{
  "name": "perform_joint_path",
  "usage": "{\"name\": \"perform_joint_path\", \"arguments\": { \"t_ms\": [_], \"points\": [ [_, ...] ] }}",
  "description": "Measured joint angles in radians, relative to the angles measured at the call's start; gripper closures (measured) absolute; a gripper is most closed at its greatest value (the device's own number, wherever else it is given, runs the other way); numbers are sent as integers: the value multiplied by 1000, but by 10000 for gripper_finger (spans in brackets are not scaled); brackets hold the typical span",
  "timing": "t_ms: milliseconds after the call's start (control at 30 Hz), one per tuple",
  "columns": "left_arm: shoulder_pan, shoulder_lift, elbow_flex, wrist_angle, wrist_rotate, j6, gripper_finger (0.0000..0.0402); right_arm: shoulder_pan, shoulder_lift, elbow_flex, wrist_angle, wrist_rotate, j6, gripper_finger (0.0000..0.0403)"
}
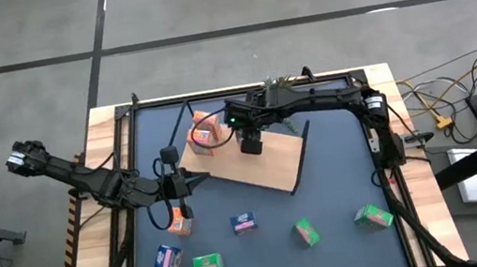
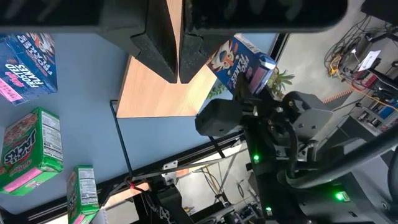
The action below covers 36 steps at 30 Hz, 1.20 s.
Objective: Stack cereal on shelf
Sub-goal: Put the right blue cereal box on the shelf, then put the right blue cereal box on the shelf aligned with other blue cereal box
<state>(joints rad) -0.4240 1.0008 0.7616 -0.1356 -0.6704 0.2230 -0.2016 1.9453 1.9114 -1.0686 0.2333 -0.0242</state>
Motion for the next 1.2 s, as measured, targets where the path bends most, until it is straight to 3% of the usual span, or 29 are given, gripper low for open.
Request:
{"name": "perform_joint_path", "arguments": {
  "t_ms": [333, 767, 967, 1200],
  "points": [
    [0, 0, 0, 0, 0, 0, 402, 0, 0, 9, 18, -6, 6, 259],
    [0, 0, 0, 0, 0, -4, 402, 0, 0, 15, 6, -7, 13, 162],
    [0, 0, 0, 0, 0, 2, 402, 10, -4, 109, -76, -6, 57, 141],
    [0, 0, 0, 1, 0, 4, 402, 97, -6, 259, -153, -74, 95, 151]
  ]
}}
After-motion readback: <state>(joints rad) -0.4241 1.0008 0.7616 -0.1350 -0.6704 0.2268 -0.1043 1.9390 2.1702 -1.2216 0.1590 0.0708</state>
